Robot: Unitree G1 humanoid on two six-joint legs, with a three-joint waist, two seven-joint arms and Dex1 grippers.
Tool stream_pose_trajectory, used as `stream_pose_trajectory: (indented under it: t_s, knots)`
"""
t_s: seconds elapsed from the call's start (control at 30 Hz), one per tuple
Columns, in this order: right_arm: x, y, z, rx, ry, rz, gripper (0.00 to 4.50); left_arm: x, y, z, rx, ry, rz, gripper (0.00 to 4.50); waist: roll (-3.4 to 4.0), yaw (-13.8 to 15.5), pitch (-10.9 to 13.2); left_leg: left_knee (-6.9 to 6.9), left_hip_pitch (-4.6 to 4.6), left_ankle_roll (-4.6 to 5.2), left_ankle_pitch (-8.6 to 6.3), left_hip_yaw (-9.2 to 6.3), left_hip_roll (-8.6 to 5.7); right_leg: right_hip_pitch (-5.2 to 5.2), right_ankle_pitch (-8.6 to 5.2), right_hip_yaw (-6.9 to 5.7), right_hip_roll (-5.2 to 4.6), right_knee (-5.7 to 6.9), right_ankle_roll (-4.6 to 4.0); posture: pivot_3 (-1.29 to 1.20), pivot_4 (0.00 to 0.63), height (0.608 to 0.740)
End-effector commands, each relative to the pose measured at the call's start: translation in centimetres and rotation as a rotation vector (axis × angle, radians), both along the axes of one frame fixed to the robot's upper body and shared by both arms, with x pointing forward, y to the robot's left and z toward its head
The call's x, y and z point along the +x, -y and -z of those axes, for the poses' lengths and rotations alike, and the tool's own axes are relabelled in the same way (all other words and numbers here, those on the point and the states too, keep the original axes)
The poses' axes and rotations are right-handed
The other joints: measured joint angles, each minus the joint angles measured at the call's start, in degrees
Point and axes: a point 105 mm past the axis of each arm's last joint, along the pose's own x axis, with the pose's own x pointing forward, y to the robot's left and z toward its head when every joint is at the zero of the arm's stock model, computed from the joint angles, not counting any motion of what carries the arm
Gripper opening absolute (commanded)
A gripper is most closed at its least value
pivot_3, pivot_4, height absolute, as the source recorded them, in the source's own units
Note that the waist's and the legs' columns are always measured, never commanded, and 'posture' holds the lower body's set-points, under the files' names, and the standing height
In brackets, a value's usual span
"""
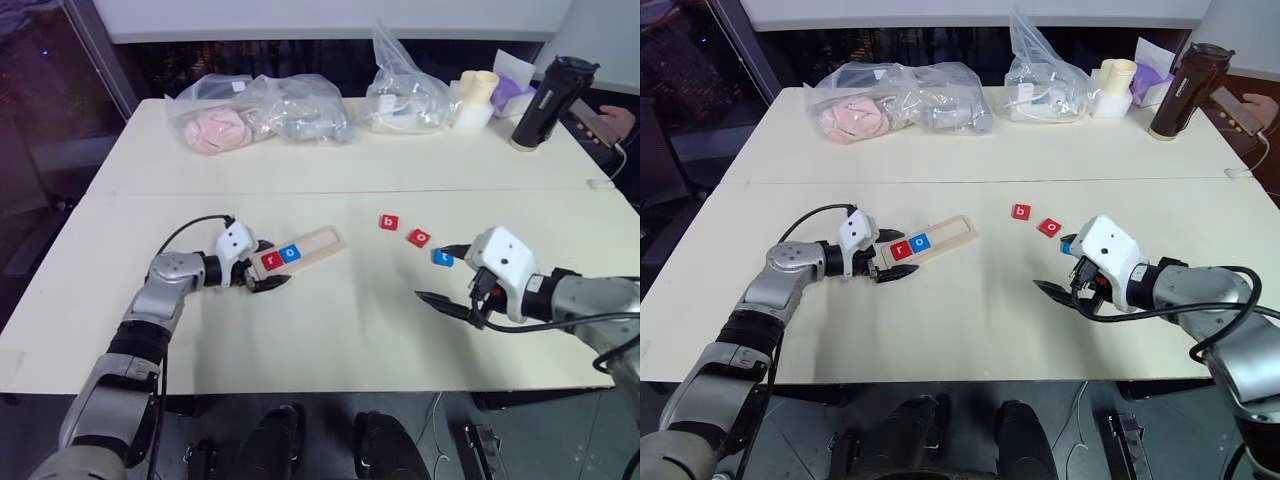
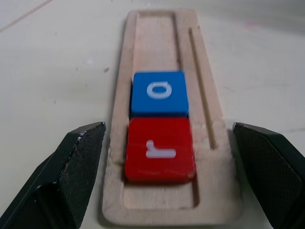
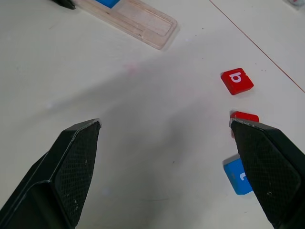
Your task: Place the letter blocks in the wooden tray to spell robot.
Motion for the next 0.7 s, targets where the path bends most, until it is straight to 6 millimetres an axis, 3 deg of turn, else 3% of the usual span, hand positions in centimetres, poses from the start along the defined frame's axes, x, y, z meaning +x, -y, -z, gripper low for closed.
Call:
stream_pose_trajectory:
  t_s: [0.03, 0.7]
  knots:
    - [-0.2, -0.5, -1.0, 0.004, 0.046, -0.017, 4.46, 0.2, -0.3, 0.0, 0.012, 0.015, -0.004, 4.5, 0.0, 0.0, 0.0, 0.02, 0.0, 0.0, 0.0, 0.0, 0.0, 0.0, 0.0, 0.0, 0.0, 0.02, 0.0, 0.0, 0.15, 0.738]
    - [-0.1, -0.5, -0.9, -0.01, 0.049, -0.02, 4.46, -0.7, -1.8, 3.4, 0.008, -0.189, -0.046, 4.5, 0.01, -0.2, -0.1, 0.34, 0.26, 0.0, -0.01, 0.0, 0.01, 0.21, -0.02, 0.01, 0.0, 0.38, -0.02, 0.0, 0.15, 0.738]
